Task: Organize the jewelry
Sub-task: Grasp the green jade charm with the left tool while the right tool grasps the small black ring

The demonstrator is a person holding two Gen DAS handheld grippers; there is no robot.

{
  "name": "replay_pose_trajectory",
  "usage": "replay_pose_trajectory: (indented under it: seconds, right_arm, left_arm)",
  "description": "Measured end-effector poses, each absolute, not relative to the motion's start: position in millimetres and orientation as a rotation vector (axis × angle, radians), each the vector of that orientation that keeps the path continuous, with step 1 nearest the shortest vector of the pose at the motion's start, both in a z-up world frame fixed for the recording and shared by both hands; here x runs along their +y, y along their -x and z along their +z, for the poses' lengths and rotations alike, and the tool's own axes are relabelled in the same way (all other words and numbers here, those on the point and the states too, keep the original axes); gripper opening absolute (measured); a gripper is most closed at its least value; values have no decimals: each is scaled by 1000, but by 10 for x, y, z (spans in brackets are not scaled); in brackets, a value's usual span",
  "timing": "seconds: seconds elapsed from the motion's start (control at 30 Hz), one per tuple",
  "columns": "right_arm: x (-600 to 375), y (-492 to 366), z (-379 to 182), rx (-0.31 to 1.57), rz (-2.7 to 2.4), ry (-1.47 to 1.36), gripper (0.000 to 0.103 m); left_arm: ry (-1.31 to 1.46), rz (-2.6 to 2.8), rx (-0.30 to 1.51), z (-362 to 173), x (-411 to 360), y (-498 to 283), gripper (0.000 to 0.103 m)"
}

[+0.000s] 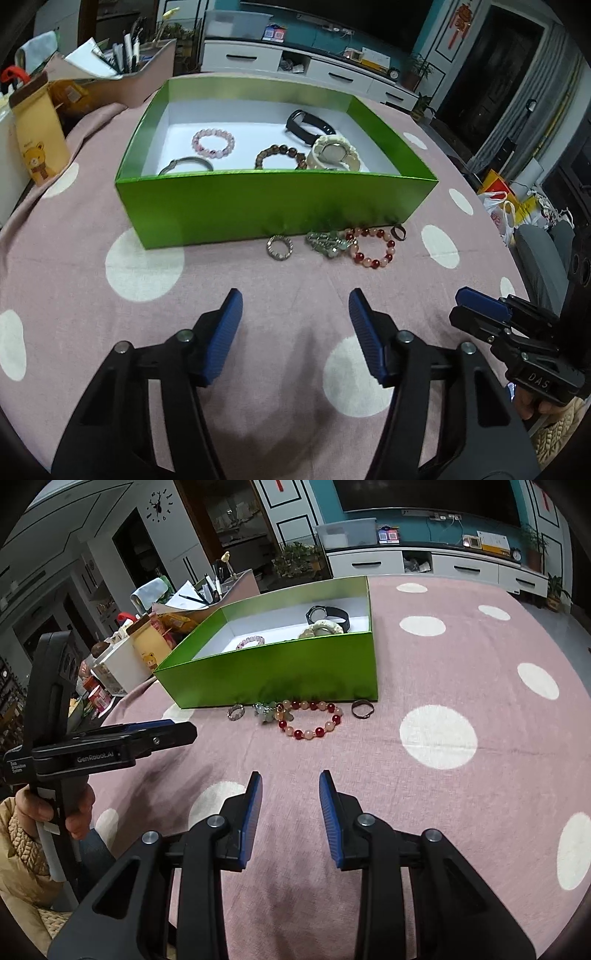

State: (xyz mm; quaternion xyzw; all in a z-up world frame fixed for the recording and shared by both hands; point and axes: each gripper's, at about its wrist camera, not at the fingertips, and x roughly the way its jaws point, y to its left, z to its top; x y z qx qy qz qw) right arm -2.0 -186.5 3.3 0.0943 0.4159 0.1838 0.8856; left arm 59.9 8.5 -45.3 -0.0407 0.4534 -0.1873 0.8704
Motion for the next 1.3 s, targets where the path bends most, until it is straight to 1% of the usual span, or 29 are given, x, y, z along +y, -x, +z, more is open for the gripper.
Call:
replay_pose_trajectory:
  seconds: [0.17, 0.47, 0.57, 0.73, 0.87, 0.93, 0.97, 1.1, 1.13, 1.3]
  right_arm:
    - [-1910, 6, 31, 858, 379, -219, 32]
    - [-1991, -27, -28, 865, 367, -243, 32]
    - [-2020, -43, -62, 872, 360, -252, 32]
    - [-2053, -81, -116, 881, 351, -266, 32]
    - [-2054, -106, -136, 884, 352, -269, 32]
    - [-2048, -110, -143, 884, 351, -268, 32]
    - [-2050, -113, -146, 885, 352, -270, 32]
    - [-2045, -116, -148, 885, 350, -269, 32]
    - [-2045, -117, -148, 886, 349, -268, 32]
    - [-2046, -120, -154, 887, 347, -271, 32]
  left_arm:
    - [4, -431, 909, -410, -96, -671, 58]
    - [-49, -484, 917, -520, -383, -916, 51]
    - [-8, -484, 949, -594, -371, -1008, 47]
    - [102, -500, 991, -677, -320, -1131, 36]
    - [123, -510, 1008, -722, -345, -1188, 33]
    - [145, -520, 1019, -745, -356, -1216, 21]
    - [153, -518, 1022, -759, -360, -1230, 18]
    - [178, -531, 1008, -764, -350, -1218, 11]
    - [180, -537, 1000, -753, -344, -1208, 7]
    - [180, -557, 951, -618, -335, -1153, 7]
